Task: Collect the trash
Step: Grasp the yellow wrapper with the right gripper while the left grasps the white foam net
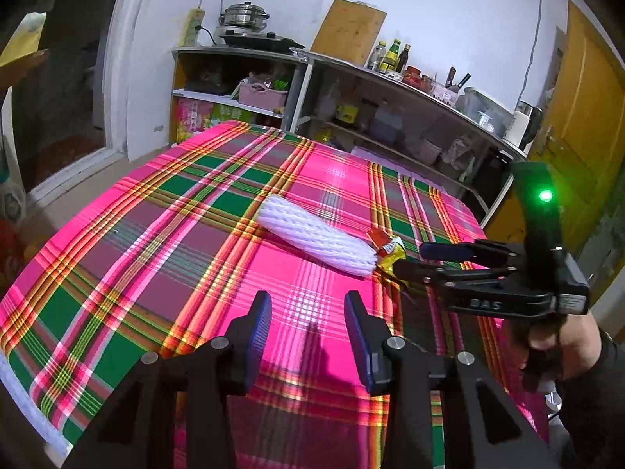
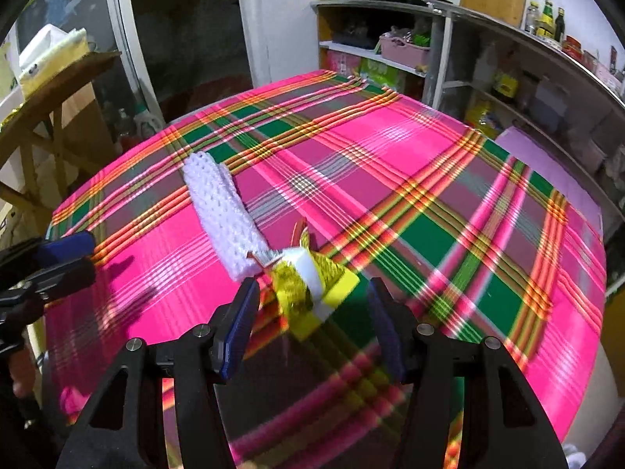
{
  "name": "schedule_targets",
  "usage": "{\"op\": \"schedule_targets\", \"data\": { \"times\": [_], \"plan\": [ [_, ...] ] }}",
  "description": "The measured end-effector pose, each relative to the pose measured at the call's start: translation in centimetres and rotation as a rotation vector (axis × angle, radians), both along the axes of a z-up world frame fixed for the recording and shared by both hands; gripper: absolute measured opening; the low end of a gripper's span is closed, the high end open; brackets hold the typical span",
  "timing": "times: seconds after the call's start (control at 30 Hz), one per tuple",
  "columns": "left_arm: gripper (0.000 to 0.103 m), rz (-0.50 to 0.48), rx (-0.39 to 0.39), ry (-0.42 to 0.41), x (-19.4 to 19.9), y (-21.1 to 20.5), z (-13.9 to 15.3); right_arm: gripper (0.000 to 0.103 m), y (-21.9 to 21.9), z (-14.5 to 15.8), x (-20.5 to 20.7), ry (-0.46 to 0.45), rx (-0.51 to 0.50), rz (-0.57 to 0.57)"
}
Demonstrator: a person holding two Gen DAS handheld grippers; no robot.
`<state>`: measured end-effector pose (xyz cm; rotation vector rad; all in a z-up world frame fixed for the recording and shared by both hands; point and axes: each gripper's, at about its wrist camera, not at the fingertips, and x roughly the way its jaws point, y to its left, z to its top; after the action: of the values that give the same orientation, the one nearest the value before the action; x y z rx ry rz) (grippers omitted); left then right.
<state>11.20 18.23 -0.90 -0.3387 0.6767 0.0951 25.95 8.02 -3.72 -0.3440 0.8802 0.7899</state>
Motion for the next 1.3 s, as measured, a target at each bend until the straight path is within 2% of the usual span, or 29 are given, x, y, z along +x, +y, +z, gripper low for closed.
{"op": "schedule_targets", "data": {
  "times": [0.1, 0.17, 0.2, 0.23, 0.33, 0.67, 0.97, 1.13, 1.3],
  "plan": [
    [0.038, 0.006, -0.009, 0.001, 0.2, 0.6, -0.2, 0.056, 0.8, -0.5, 0.4, 0.003, -0.008, 0.011],
    [0.038, 0.009, -0.017, 0.006, 0.5, 0.9, -0.3, 0.042, 1.1, -0.7, 0.5, 0.009, -0.008, 0.020],
    [0.039, 0.010, -0.023, 0.008, 0.7, 1.0, -0.4, 0.041, 1.2, -0.7, 0.4, 0.007, -0.013, 0.019],
    [0.040, 0.010, -0.026, 0.009, 0.9, 1.1, -0.4, 0.035, 1.2, -0.8, 0.4, 0.005, -0.013, 0.017],
    [0.046, 0.007, -0.042, 0.011, 1.7, 1.2, -0.5, 0.034, 1.0, -0.6, 0.1, 0.015, -0.001, 0.018],
    [0.051, -0.002, -0.088, 0.054, 5.7, 0.1, -0.8, 0.033, -2.7, 1.5, -2.0, 0.007, 0.065, -0.039],
    [0.059, 0.107, -0.152, 0.114, 10.0, 0.1, -2.1, 0.033, -8.1, 2.5, -2.9, 0.005, 0.113, -0.131],
    [0.059, 0.159, -0.114, 0.156, 12.1, -0.5, -3.0, 0.033, -10.1, 2.6, -2.8, 0.008, 0.136, -0.159],
    [0.059, 0.149, -0.003, 0.173, 13.5, -2.0, -3.4, 0.033, -11.4, 2.4, -2.7, 0.014, 0.157, -0.182]
  ]
}}
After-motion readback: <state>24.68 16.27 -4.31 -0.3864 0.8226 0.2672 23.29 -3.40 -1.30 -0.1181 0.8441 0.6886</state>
